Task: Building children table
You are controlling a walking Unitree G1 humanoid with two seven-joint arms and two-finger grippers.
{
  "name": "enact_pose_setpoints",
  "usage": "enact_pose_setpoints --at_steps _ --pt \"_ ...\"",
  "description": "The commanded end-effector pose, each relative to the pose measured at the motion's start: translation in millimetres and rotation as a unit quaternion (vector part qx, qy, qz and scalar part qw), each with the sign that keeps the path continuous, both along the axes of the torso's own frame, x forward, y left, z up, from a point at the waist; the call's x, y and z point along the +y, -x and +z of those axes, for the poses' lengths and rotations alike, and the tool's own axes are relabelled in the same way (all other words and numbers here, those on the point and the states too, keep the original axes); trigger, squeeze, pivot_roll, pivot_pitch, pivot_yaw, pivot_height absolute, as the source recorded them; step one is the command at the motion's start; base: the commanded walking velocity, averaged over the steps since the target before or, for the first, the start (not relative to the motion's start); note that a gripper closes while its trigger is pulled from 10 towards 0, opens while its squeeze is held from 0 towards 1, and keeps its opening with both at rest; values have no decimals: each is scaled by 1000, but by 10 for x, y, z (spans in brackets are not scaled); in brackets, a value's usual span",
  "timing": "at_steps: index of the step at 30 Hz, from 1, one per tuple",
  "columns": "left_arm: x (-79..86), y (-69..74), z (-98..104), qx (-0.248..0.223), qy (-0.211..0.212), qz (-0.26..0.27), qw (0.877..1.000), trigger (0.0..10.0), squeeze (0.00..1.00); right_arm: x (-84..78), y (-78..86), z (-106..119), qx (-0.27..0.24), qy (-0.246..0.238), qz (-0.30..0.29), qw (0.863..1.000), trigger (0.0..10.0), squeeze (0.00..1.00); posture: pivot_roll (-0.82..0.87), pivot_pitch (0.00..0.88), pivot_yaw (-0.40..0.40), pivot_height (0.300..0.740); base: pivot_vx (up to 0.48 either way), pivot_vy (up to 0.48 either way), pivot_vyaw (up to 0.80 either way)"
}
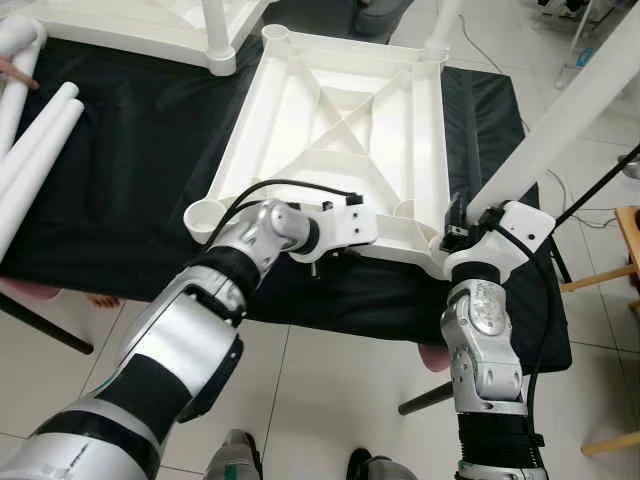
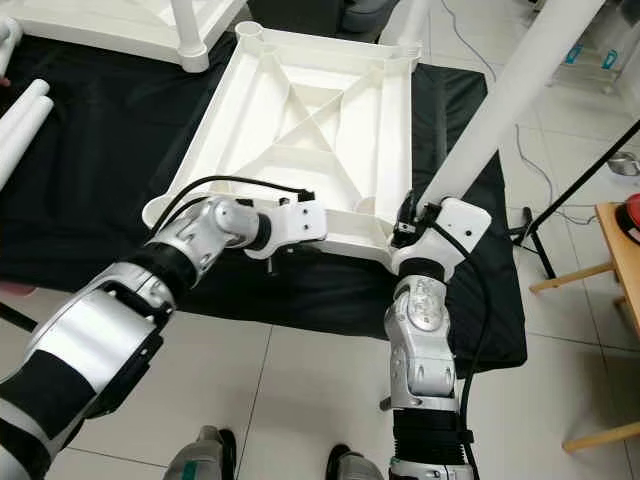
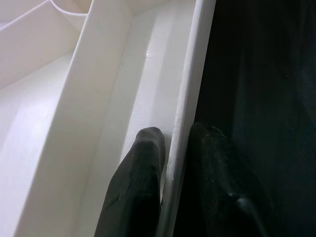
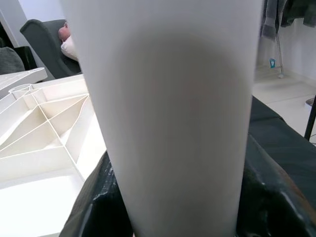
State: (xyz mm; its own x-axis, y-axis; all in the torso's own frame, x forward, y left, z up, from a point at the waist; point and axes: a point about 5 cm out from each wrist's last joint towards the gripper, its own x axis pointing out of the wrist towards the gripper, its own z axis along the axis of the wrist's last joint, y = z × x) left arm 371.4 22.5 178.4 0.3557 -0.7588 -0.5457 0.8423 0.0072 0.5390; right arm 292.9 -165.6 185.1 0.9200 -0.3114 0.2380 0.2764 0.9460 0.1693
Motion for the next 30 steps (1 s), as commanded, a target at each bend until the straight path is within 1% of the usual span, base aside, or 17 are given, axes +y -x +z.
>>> enact_pose_setpoints --at_steps 1,3,4,5,6,8,10,11,12,13,17,19,21,24,25,26,30 --pt "131 113 -171 73 -14 -57 996 0 0 -106 34 -417 99 -39 -23 994 0 0 144 190 25 740 0 0 0" --pt "168 171 -130 82 12 -93 992 0 0 -105 36 -381 93 -38 -21 995 0 0 146 189 19 740 0 0 0" --pt "168 171 -130 82 12 -93 992 0 0 -105 36 -381 93 -38 -21 995 0 0 146 189 19 740 0 0 0" --pt "173 197 -115 83 23 -106 991 0 0 -112 35 -370 92 -38 -21 995 0 0 148 188 17 740 0 0 0" --pt "163 220 -107 83 35 -111 990 0 0 -128 31 -369 92 -37 -23 995 0 0 146 185 12 740 0 0 0" --pt "163 220 -107 83 35 -111 990 0 0 -128 31 -369 92 -37 -23 995 0 0 146 185 12 740 0 0 0" --pt "142 286 -103 90 59 -119 987 0 0 -158 17 -366 92 -35 -26 995 0 0 144 182 9 740 0 0 0" --pt "142 286 -103 90 59 -119 987 0 0 -158 17 -366 92 -35 -26 995 0 0 144 182 9 740 0 0 0" --pt "140 323 -105 92 67 -125 986 0 0 -167 13 -364 91 -34 -27 995 0 0 143 181 9 740 0 0 0" --pt "140 323 -105 92 67 -125 986 0 0 -167 13 -364 91 -34 -27 995 0 0 143 181 9 740 0 0 0" --pt "163 412 -126 96 76 -136 983 0 0 -178 9 -362 91 -33 -28 995 0 0 143 180 7 740 0 0 0" --pt "194 505 -137 98 78 -150 981 0 0 -182 6 -365 92 -32 -28 995 0 0 148 180 5 740 0 0 0" --pt "194 505 -137 98 78 -150 981 0 0 -182 6 -365 92 -32 -28 995 0 0 148 180 5 740 0 0 0" --pt "210 634 -96 104 83 -176 975 0 0 -192 6 -361 92 -31 -33 995 0 0 150 182 4 740 0 0 0" --pt "210 634 -96 104 83 -176 975 0 0 -192 6 -361 92 -31 -33 995 0 0 150 182 4 740 0 0 0" --pt "211 672 -78 104 85 -184 974 0 0 -196 7 -359 91 -30 -35 995 0 0 150 182 4 740 0 0 0" --pt "186 689 -37 93 93 -183 974 0 0 -224 24 -365 97 -28 -49 994 0 0 149 184 -1 740 0 0 0"
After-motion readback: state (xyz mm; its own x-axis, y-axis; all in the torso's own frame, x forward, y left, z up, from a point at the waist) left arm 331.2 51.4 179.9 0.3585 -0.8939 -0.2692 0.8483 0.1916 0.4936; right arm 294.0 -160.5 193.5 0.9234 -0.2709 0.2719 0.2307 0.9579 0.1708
